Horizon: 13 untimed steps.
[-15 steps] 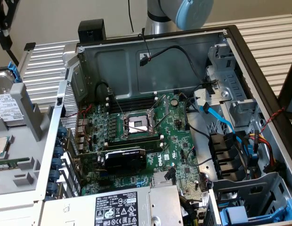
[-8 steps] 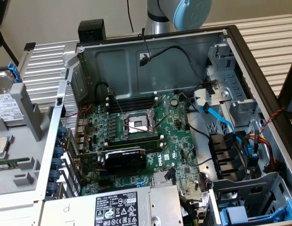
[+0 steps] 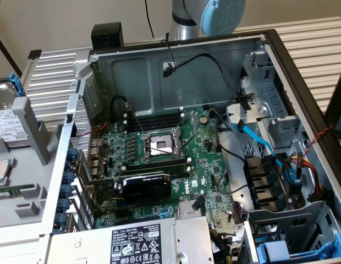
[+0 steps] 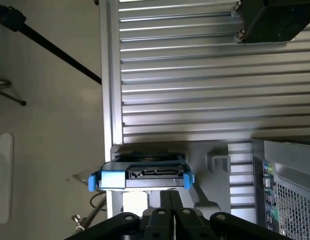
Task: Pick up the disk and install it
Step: 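Reach for the disk, then pick up the disk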
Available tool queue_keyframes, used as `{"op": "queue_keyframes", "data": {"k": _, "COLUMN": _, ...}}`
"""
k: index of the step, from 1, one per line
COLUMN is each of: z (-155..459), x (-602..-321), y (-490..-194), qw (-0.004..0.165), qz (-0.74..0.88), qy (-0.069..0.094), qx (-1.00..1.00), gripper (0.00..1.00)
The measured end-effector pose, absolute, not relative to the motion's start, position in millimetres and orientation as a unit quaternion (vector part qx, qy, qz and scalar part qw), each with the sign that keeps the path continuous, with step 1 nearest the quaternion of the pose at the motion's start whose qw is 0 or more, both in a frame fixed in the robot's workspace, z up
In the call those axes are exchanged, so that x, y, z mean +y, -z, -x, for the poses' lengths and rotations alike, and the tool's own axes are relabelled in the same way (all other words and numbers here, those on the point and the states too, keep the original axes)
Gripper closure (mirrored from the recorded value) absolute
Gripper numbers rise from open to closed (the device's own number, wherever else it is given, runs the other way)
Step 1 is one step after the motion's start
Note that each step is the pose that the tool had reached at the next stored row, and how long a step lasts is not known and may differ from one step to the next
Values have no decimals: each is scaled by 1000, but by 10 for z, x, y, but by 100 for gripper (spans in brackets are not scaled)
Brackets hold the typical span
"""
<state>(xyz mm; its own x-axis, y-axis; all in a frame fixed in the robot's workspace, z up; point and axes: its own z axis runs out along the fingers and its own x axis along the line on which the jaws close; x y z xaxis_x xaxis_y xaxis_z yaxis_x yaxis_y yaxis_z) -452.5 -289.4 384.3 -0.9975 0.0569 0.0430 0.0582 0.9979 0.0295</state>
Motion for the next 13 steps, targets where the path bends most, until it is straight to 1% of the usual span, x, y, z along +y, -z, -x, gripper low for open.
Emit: {"op": "queue_keyframes", "data": {"k": 13, "z": 4693, "x": -2759, "y": -3842, "qw": 21, "qz": 20, "qy": 15, "qx": -999, "gripper": 89}}
